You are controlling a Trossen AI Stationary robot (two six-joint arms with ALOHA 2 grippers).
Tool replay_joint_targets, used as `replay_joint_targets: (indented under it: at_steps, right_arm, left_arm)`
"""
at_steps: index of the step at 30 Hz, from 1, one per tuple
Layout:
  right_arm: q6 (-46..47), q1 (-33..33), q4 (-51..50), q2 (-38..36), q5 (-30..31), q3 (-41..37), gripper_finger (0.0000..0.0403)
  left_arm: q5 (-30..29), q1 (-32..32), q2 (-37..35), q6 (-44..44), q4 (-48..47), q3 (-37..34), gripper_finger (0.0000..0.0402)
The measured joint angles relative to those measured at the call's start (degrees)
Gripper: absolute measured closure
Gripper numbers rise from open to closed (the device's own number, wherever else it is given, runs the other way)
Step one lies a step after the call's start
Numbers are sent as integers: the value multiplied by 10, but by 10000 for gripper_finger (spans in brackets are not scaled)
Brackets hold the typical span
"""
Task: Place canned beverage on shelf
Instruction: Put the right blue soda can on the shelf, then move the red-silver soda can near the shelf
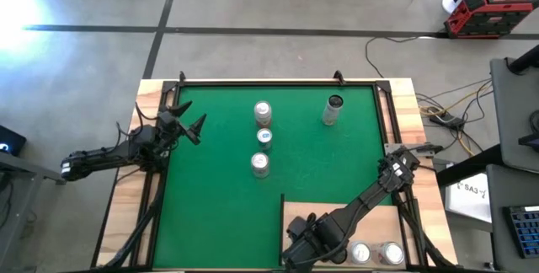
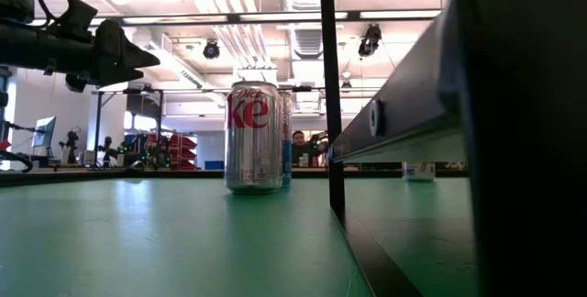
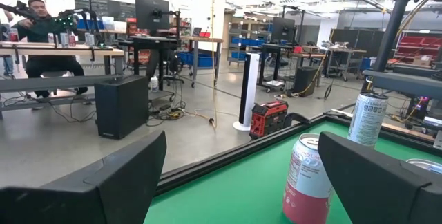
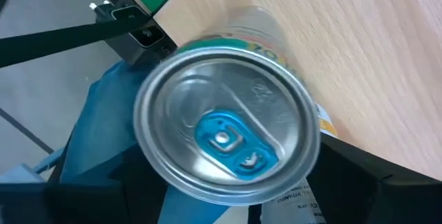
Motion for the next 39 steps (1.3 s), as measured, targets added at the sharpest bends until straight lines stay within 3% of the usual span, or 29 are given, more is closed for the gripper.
replay_joint_targets:
  at_steps: [16, 39]
  right_arm:
    - [1, -3, 12, -6, -5, 3, 115]
    - [-96, -34, -20, -31, -112, 4, 115]
  left_arm:
    - [0, 0, 0, 0, 0, 0, 38]
    - [0, 0, 0, 0, 0, 0, 38]
